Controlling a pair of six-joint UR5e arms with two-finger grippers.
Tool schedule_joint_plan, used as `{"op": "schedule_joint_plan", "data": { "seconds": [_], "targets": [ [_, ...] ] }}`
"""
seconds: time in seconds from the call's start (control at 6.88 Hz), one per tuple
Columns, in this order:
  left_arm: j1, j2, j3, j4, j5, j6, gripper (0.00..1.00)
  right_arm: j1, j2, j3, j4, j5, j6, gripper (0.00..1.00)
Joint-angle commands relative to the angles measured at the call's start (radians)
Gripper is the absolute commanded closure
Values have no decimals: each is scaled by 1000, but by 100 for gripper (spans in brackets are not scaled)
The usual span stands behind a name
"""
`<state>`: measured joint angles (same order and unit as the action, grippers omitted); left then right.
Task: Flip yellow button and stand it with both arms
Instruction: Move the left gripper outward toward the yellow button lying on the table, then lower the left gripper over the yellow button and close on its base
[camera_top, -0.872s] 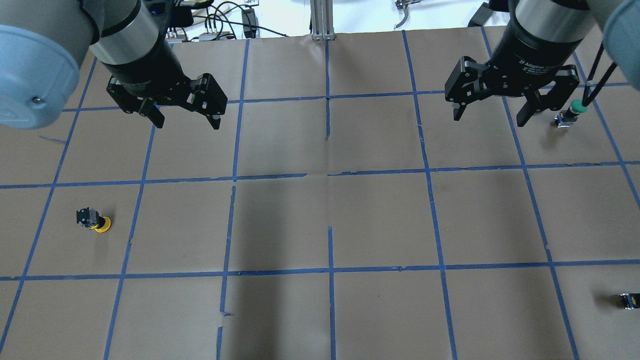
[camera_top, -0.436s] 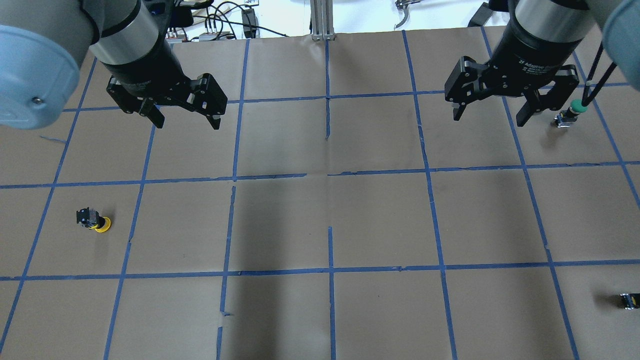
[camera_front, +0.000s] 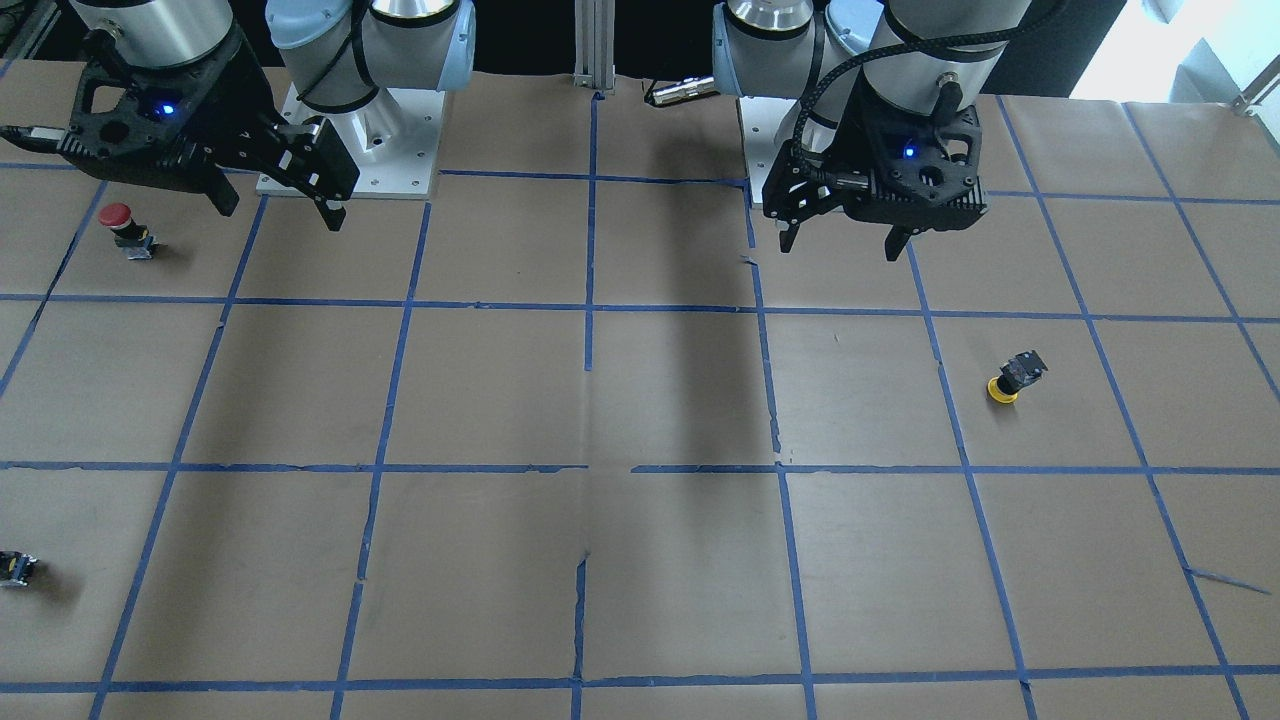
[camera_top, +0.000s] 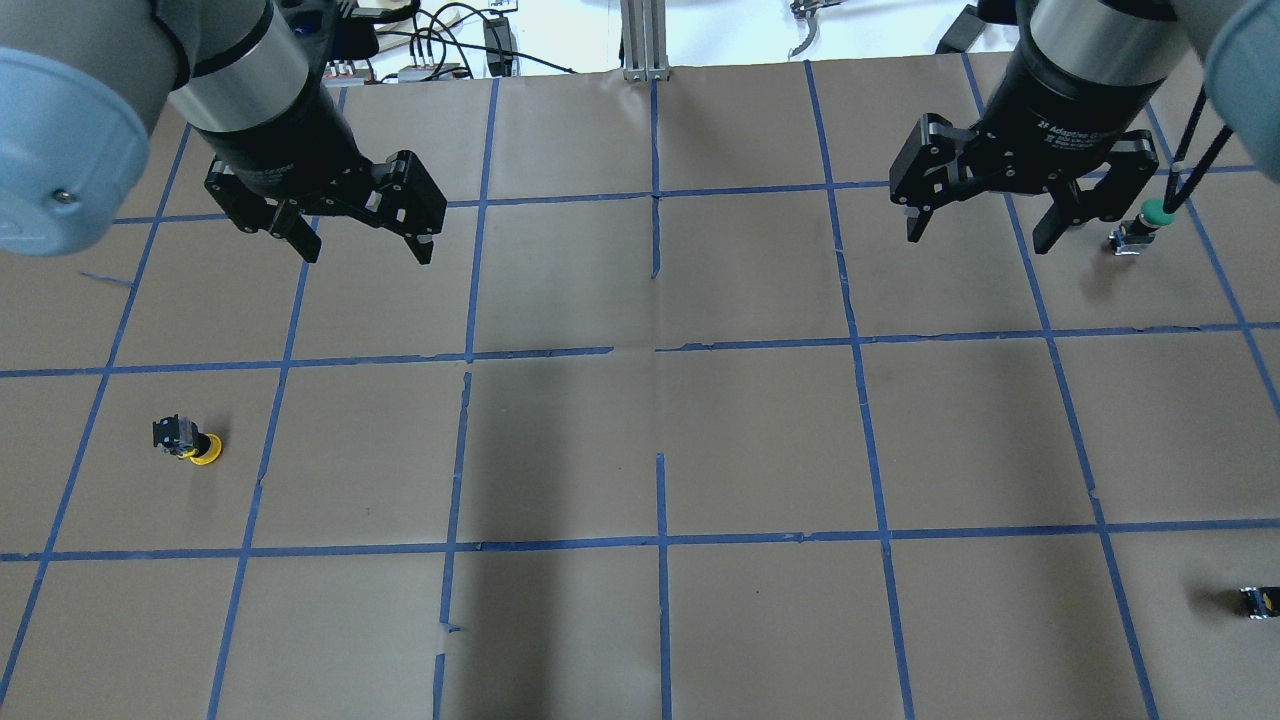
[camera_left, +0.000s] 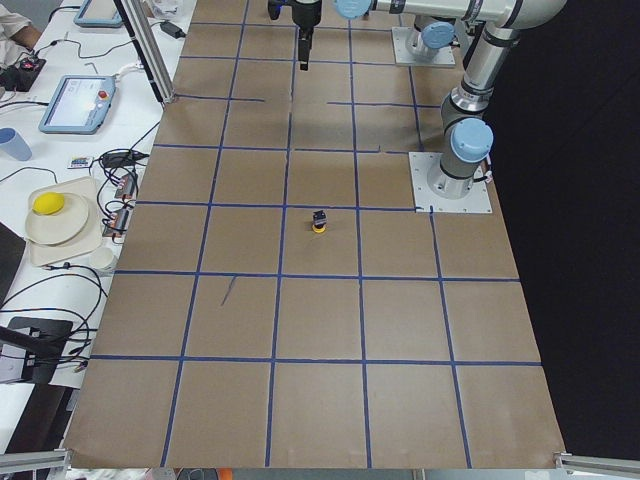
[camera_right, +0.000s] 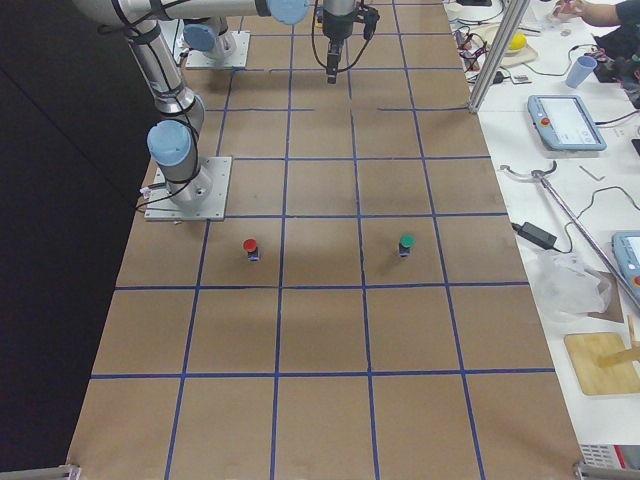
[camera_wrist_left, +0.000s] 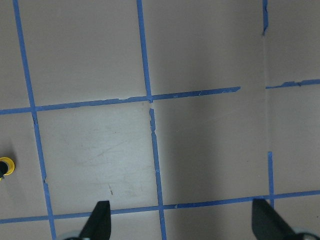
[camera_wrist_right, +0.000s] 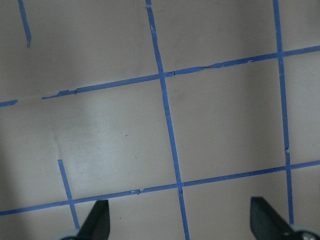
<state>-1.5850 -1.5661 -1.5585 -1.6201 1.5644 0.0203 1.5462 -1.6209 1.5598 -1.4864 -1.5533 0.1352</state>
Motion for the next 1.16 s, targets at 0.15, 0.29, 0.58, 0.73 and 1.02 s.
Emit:
{"op": "schedule_joint_plan", "data": {
  "seconds": [0.15,0.29,0.58,0.73,1.02],
  "targets": [
    [323,18,-58,-73,-1,63,0,0,0,0,0,1,1,0],
    [429,20,-78,-81,2,223,0,0,1,2,-2,-1,0,0],
    [656,-30,-171,-34,51,427,2,0,1,0,-2,-2,0,0],
    [696,-81,-231,100,59,441,3,0,1,0,-2,7,1,0],
    [695,-222,-278,305,56,441,7,-2,1,0,0,7,1,0]
  ]
}}
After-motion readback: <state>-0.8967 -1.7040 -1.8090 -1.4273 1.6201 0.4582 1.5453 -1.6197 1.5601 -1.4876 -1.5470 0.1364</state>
